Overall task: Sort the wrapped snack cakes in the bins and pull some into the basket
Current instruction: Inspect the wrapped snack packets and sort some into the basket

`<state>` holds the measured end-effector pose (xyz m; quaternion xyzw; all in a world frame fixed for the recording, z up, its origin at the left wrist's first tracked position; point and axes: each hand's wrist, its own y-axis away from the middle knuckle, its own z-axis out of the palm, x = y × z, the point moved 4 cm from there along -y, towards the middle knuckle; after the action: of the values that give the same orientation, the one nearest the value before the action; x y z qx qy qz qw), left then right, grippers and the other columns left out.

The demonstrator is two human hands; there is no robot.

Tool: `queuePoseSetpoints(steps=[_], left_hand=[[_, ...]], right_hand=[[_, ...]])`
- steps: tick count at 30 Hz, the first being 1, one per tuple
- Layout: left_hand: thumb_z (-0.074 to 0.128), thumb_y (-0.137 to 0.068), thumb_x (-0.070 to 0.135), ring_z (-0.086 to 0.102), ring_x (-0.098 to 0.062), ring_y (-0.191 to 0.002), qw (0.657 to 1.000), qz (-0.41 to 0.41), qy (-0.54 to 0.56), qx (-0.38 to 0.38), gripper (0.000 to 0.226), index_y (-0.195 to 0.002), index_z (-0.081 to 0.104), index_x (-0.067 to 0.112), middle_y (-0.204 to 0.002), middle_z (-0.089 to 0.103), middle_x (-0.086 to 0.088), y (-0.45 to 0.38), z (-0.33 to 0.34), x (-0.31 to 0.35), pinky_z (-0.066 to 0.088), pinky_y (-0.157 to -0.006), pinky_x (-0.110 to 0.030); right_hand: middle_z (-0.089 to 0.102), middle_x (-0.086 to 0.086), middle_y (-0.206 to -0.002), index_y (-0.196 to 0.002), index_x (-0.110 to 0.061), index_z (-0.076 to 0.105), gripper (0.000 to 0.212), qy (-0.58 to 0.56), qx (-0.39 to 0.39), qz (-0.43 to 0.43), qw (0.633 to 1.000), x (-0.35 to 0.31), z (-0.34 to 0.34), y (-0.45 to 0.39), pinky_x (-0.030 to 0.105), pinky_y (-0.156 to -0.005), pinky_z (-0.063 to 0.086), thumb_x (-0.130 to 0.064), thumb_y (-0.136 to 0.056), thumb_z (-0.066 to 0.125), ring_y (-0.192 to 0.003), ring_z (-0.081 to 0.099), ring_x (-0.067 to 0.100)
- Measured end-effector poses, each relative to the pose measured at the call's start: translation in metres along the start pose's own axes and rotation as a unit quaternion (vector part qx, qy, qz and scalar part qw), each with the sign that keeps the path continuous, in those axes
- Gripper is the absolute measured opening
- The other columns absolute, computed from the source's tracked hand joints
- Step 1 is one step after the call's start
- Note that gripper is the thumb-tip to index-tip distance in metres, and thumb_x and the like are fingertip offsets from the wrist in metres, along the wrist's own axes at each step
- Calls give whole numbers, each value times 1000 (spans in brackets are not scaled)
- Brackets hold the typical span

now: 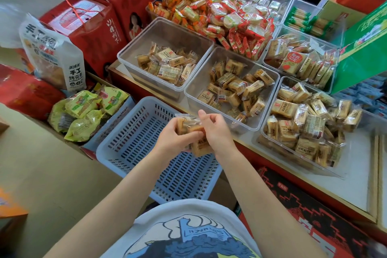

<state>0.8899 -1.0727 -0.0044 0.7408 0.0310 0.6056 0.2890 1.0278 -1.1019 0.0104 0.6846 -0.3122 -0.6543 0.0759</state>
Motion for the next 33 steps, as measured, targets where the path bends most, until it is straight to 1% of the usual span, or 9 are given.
queuePoseSetpoints(steps=[4, 6, 11, 14, 18, 22, 26, 29, 33], left_hand=[[78, -87, 29, 75, -28, -100, 981, -50, 183, 34, 52, -130, 60, 8, -117, 74, -15, -5, -16, -13, 62, -71, -34], [76, -89, 31, 75, -29, -101, 975, -61, 211, 35, 51, -131, 60, 7, -114, 75, -14, -6, -22, -14, 63, -74, -36], [81, -70, 52, 73, -29, -101, 977, -111, 177, 39, 74, -129, 59, 11, -116, 72, -15, -9, -27, -19, 63, -70, -34], [78, -67, 54, 73, -28, -96, 973, -122, 193, 5, 73, -125, 61, 12, -114, 72, -15, -8, -21, -19, 62, -73, -36], [76, -75, 52, 74, -26, -102, 968, -111, 216, -61, 66, -124, 66, 10, -115, 76, -12, -7, -6, -13, 61, -85, -39], [82, -78, 46, 74, -28, -100, 958, -113, 262, -28, 66, -126, 64, 5, -121, 72, -21, -12, -9, -13, 61, -84, -44], [72, -89, 37, 77, -26, -95, 939, -123, 320, 9, 49, -126, 61, 7, -113, 74, -17, -12, -14, -11, 64, -80, -41], [71, -90, 37, 76, -28, -98, 941, -116, 316, 19, 49, -126, 60, 5, -112, 75, -18, -13, -14, -10, 61, -81, -41], [71, -83, 43, 75, -29, -101, 939, -110, 325, 13, 57, -125, 60, 5, -116, 74, -20, -13, -14, -10, 60, -87, -42]], right_hand=[[70, 0, -109, -122, -17, 58, 35, 116, -109, 25, 987, 0, 4, 1, 24, -73, 56, -46, -102, 56, -94, 67, 10], [72, 0, -109, -120, -17, 60, 30, 149, -133, 25, 980, 1, 5, 0, 34, -84, 59, -40, -101, 58, -93, 70, 12], [65, 9, -115, -114, -20, 52, 30, 35, -60, -25, 997, -5, -1, -4, 39, -86, 62, -23, -93, 73, -101, 70, 23], [63, 8, -108, -108, -23, 47, 33, 85, -42, -68, 993, -8, -5, -5, 45, -89, 59, -22, -91, 75, -101, 67, 28], [62, 8, -109, -104, -26, 51, 35, 114, -118, -96, 982, -6, 9, 2, 30, -77, 59, -29, -86, 81, -99, 67, 22], [66, 4, -108, -107, -24, 64, 16, 118, -118, -129, 977, -3, 12, 6, 31, -86, 59, -25, -94, 72, -99, 66, 14], [69, 6, -103, -115, -20, 59, 24, 91, -94, -82, 988, -1, -2, 1, 30, -82, 57, -23, -95, 72, -96, 68, 18], [72, 6, -104, -112, -16, 65, 21, 110, -127, -59, 984, 1, -3, 0, 29, -83, 58, -19, -93, 74, -98, 70, 20], [73, 12, -102, -113, -10, 65, 22, 65, -130, -18, 989, 3, 1, -2, 24, -75, 58, -11, -93, 73, -85, 71, 12]])
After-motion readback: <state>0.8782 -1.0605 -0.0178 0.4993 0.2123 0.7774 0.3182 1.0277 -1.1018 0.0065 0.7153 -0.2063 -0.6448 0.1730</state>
